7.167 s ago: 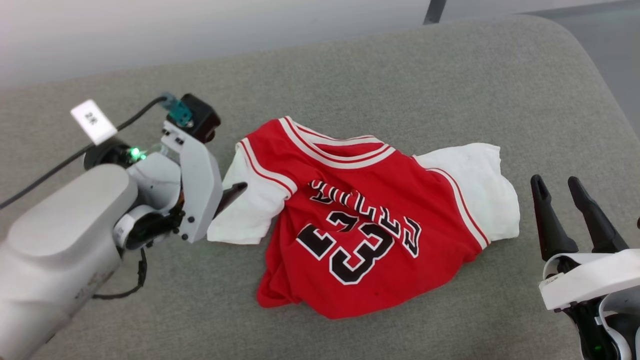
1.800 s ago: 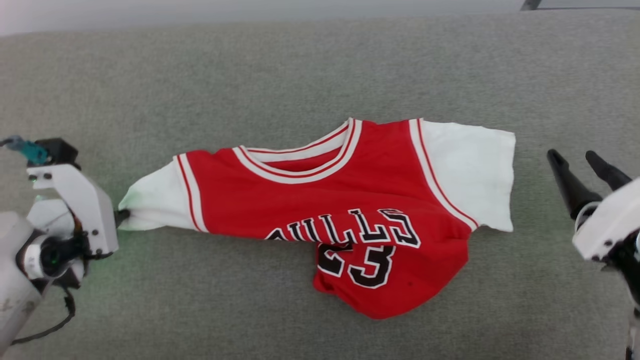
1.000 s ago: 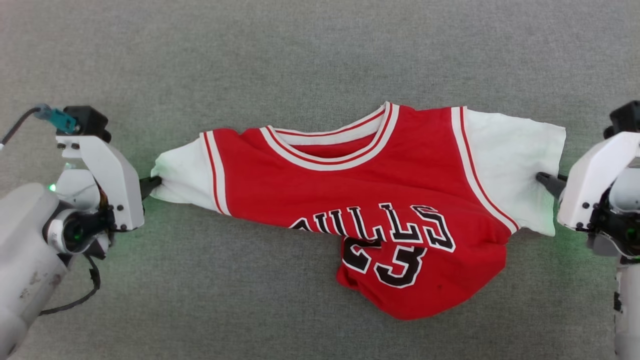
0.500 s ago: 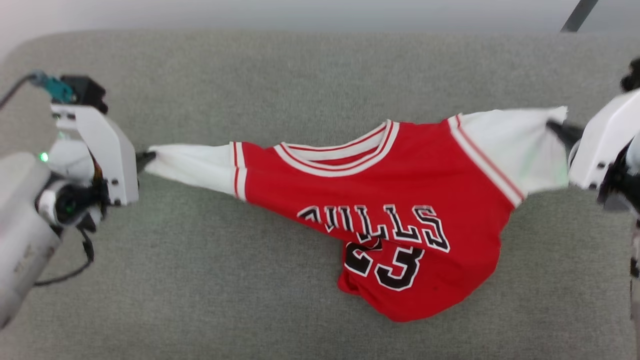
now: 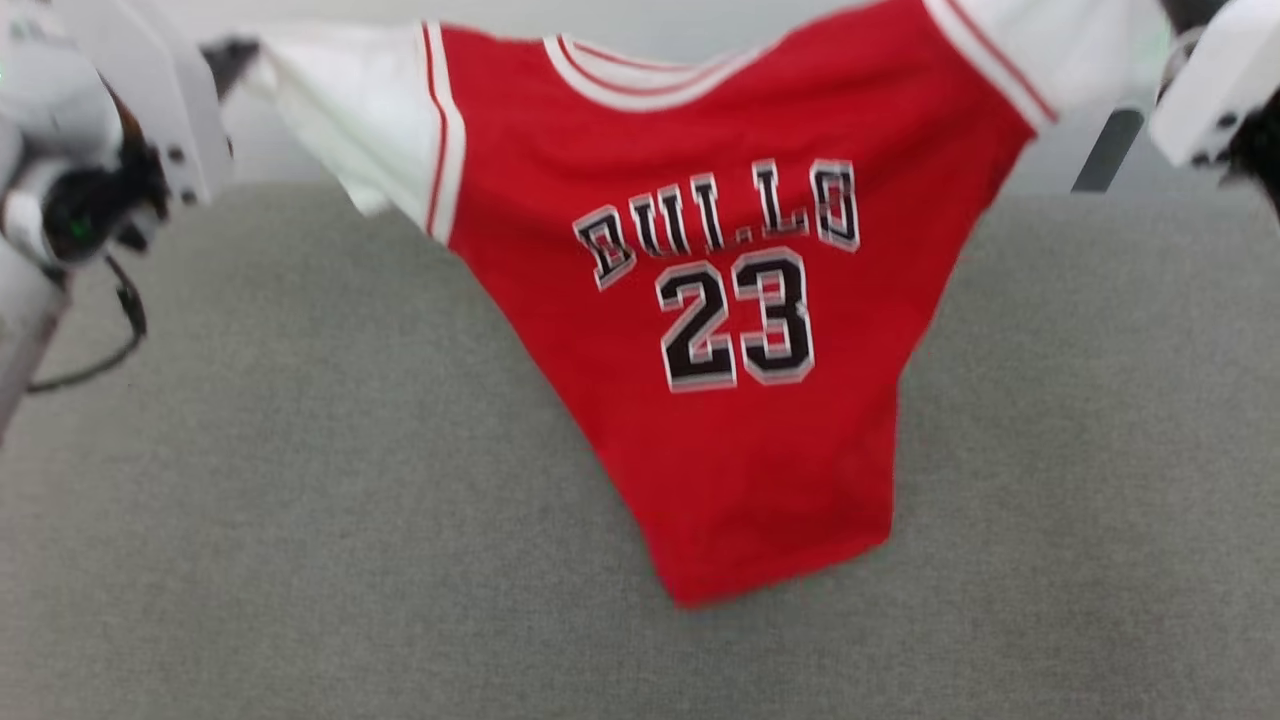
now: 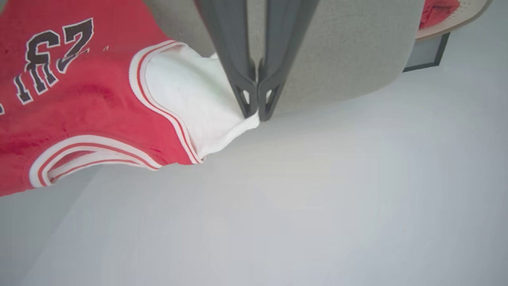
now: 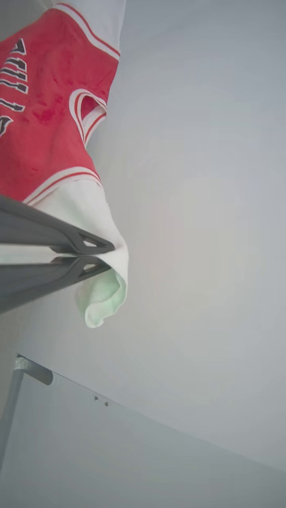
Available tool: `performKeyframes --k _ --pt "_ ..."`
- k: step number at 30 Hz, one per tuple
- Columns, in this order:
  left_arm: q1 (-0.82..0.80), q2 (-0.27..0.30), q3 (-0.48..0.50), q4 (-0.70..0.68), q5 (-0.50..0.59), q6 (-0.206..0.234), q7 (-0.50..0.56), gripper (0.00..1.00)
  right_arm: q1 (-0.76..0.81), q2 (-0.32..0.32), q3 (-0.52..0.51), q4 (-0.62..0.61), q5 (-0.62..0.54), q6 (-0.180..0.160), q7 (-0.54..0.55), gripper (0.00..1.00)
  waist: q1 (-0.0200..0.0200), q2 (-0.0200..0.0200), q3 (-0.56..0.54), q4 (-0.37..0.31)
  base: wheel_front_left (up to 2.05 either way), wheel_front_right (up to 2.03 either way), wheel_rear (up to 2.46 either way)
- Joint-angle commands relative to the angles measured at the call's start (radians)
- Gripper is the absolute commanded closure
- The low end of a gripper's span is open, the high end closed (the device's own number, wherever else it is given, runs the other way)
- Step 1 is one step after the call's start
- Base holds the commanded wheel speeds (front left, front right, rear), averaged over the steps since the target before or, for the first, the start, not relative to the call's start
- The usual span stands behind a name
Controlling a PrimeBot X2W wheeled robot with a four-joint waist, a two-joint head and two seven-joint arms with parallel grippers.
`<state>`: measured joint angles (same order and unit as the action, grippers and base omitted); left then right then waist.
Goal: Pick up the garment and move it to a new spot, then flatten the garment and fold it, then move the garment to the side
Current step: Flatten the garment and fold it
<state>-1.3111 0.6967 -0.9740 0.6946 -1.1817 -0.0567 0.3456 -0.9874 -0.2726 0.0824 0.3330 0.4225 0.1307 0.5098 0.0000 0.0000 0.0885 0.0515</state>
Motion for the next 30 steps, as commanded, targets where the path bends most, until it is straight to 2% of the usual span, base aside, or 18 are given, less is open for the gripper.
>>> performKeyframes --k 1,9,17,23,30 --pt "-0.021 -0.008 0.004 0.015 0.011 -0.008 -0.015 1.00 -0.032 -0.008 0.018 0.019 0.002 0.000 -0.037 1.00 0.0000 0.0000 -0.052 0.004 0.00 0.00 0.00" --pt "-0.155 -0.057 0.013 0.126 0.074 -0.037 -0.120 1.00 -0.222 -0.033 0.154 0.190 0.031 0.000 -0.271 1.00 0.0000 0.0000 -0.094 -0.002 0.00 0.00 0.00" --pt "-0.243 -0.104 0.021 0.215 0.082 -0.056 -0.164 1.00 -0.358 -0.048 0.252 0.343 0.069 0.000 -0.383 1.00 0.0000 0.0000 -0.079 -0.004 0.00 0.00 0.00" --pt "-0.314 -0.111 0.024 0.242 0.104 -0.062 -0.199 1.00 -0.443 -0.070 0.305 0.385 0.094 0.000 -0.421 1.00 0.0000 0.0000 0.021 -0.006 0.00 0.00 0.00" --pt "-0.460 -0.125 0.031 0.274 0.162 -0.064 -0.312 1.00 -0.580 -0.112 0.353 0.393 0.077 0.000 -0.525 1.00 0.0000 0.0000 0.268 -0.007 0.00 0.00 0.00"
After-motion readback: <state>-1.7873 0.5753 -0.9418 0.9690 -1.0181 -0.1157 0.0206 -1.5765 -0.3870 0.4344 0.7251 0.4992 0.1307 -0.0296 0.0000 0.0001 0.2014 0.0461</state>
